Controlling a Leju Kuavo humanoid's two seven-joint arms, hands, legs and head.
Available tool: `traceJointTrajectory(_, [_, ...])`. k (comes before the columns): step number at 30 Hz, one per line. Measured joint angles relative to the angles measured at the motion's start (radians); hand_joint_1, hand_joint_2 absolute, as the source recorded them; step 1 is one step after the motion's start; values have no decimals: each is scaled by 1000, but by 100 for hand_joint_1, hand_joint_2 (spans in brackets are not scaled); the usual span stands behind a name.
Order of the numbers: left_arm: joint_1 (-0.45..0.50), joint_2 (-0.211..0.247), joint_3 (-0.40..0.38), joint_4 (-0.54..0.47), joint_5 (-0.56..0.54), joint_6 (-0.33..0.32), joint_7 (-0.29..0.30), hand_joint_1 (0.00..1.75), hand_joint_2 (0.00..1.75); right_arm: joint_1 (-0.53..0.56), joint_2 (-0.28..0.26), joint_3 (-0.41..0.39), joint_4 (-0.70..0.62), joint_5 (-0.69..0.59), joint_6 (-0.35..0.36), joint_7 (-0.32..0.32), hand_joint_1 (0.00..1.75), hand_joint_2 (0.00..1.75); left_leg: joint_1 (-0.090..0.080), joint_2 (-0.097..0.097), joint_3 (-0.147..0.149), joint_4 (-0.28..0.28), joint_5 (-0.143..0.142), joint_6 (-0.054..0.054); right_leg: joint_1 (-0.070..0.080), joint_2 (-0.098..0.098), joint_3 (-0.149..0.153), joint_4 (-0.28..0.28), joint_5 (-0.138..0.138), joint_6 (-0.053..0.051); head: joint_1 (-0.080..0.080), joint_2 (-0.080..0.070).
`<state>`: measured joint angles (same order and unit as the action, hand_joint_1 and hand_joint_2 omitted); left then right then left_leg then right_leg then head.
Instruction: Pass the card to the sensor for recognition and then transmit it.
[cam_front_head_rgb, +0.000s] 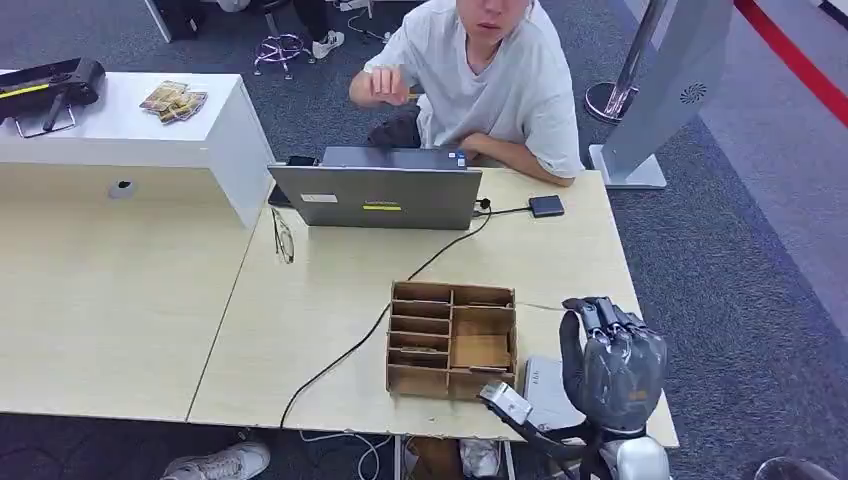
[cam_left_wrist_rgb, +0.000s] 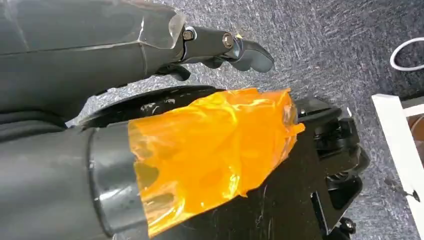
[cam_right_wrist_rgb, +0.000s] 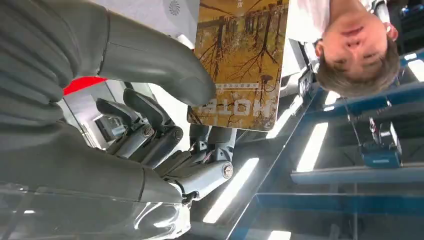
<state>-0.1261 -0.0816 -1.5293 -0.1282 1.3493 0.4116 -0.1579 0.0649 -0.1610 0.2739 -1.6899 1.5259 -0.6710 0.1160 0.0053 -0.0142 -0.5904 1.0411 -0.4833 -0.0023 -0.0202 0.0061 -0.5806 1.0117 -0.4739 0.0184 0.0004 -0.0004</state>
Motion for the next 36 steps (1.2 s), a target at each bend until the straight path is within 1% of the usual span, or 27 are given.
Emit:
traceJointTrajectory(10, [-1,0,0,0,-26,-1,6,0,0,-80,43,5,13,-69,4,-3,175,175,0,0,0,0,0,0,0,0,0,0,0,0,0,0])
traceJointTrajectory(17, [-4,0,0,0,-48,-2,7,0,0,-143,76,26,34,-108,19,-14,175,175,0,0,0,0,0,0,0,0,0,0,0,0,0,0])
traceJointTrajectory(24, [-10,-1,0,0,-84,0,22,0,0,-201,107,60,63,-133,59,-18,175,175,0,0,-1,0,0,0,0,0,0,0,0,0,0,0])
traceJointTrajectory(28, [-20,-2,0,0,-111,-2,41,0,0,-258,129,92,97,-146,90,-18,175,175,0,0,0,0,0,0,0,0,0,0,0,0,0,0])
traceJointTrajectory(31, [-22,-2,0,0,-126,-2,43,0,0,-296,142,113,124,-153,110,-16,175,175,0,0,0,0,1,-1,0,0,0,1,0,0,0,0])
traceJointTrajectory(36, [-26,-2,0,0,-141,-3,60,0,0,-345,156,143,169,-153,132,-10,175,175,0,0,0,0,1,-1,0,0,0,1,0,0,0,0])
